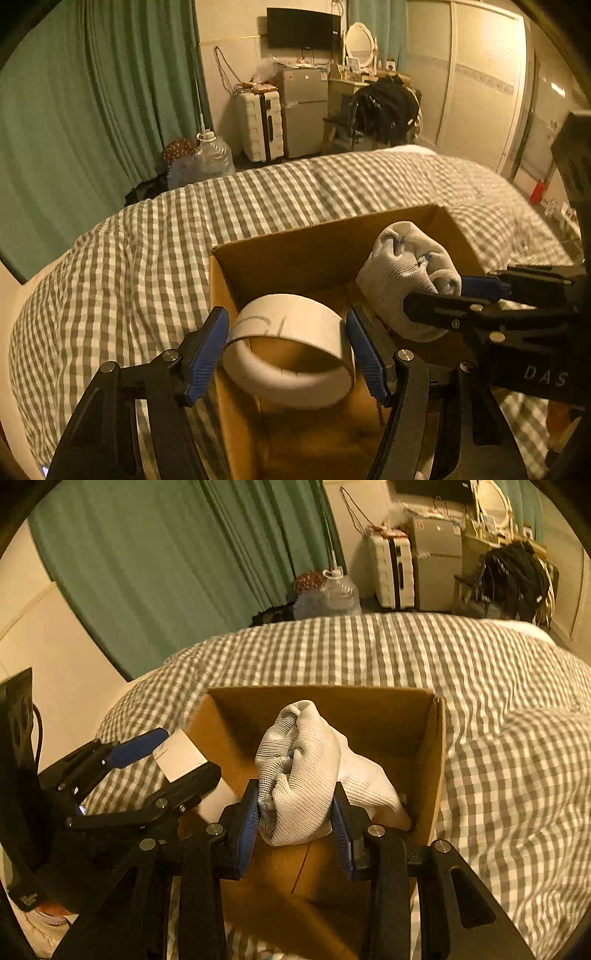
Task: Organize objects
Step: 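Carry the tape roll and glove into the box and open both tools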
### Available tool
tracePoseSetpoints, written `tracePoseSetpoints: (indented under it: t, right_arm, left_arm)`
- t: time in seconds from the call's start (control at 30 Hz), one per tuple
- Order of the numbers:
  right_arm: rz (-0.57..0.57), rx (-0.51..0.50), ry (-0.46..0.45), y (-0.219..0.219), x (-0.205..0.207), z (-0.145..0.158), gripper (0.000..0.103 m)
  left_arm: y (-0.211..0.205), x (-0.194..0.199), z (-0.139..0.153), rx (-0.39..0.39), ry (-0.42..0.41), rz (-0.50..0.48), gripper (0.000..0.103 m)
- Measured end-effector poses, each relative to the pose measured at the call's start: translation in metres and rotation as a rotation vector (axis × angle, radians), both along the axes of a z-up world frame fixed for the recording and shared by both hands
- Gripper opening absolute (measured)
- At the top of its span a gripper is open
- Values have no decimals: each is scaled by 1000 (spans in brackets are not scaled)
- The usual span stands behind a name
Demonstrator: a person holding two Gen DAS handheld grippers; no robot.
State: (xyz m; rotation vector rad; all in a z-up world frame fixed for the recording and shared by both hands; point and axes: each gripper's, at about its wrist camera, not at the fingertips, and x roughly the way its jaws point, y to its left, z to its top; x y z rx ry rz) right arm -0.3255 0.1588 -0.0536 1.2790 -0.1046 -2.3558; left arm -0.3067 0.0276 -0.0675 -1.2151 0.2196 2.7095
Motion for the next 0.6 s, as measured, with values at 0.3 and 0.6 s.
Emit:
tracePoseSetpoints:
  t: [0.3, 0.6]
  right_arm:
    - [-6, 23, -11, 7, -26, -17, 37]
    - [-41, -33, 68, 12, 0, 25, 65]
  left_arm:
    - [18, -18, -19, -49, -20, -32, 66]
    - [19, 13, 33, -52, 66, -12, 91]
